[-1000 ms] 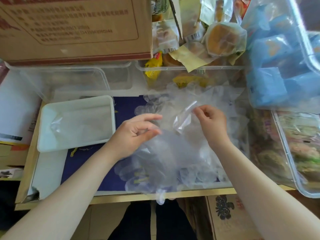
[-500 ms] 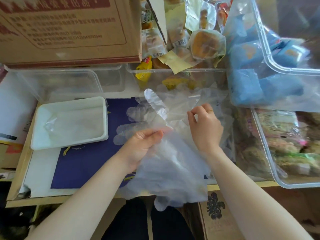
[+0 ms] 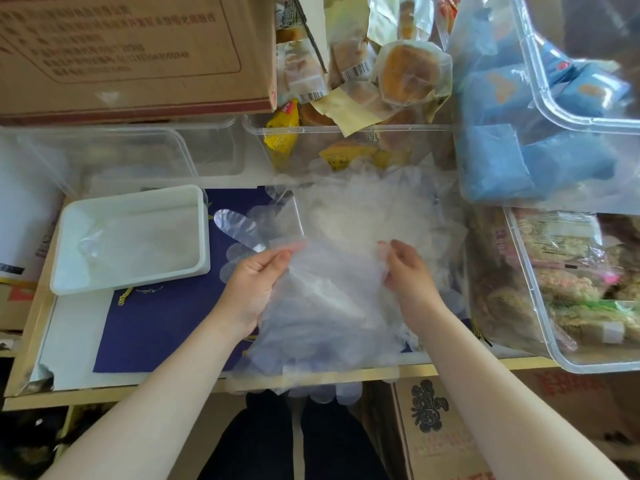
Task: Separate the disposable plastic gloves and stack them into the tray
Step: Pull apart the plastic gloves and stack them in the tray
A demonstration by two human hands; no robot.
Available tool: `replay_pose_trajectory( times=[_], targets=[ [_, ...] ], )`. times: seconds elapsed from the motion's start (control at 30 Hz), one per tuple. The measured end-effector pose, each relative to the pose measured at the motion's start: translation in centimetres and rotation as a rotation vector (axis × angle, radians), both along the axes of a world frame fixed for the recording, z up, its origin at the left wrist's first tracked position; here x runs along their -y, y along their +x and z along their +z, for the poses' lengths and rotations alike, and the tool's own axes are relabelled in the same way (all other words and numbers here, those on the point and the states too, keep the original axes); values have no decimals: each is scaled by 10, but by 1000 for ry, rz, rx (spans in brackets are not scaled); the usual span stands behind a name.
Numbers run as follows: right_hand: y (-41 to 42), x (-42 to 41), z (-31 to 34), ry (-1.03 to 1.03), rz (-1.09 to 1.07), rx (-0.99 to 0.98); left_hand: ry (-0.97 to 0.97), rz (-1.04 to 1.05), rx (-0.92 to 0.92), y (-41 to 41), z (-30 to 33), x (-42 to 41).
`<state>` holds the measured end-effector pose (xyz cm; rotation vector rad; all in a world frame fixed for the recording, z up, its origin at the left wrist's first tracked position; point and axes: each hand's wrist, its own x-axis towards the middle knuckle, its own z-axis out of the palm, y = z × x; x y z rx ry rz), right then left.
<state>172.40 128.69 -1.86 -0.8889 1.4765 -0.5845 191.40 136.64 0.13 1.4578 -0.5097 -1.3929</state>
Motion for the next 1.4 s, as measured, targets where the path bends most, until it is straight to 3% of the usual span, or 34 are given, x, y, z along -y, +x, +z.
replay_pose_trajectory(
  times=[0.2,0.3,0.37,0.47,0.53,0.7,0.8,0.93,1.07,1.13,1.23,1.3,1.4],
  targets=[
    [13,15,10,546,-93,384,-161,-179,59,7,9,-3],
    [19,15,20,604,9,423,-222,-223,74,12,14,-3],
    [25,15,22,450,10,294,-222,-234,108,16,15,-2],
    [25,21,26,-21,-76,-25,-184,-240,318,26,10,-2],
    [20,29,30,-244,-105,-43,-151,-168,447,34,7,-4],
    [15,42,45,-489,-65,12,-8,75,607,55,4,-9],
    [16,43,57,-714,-20,-12,2,102,645,64,7,-8],
    [12,48,79,-1019,280,-242,-60,111,688,69,22,2],
    [9,46,117,-971,613,-179,-132,165,720,72,42,18],
    [11,38,140,-803,834,-53,-138,195,691,71,52,29],
    [16,23,166,-548,1022,198,-144,190,489,65,68,45],
    [21,19,168,-525,994,289,-151,145,295,55,81,51],
    [35,21,160,-762,771,90,-174,13,164,31,100,50]
  ],
)
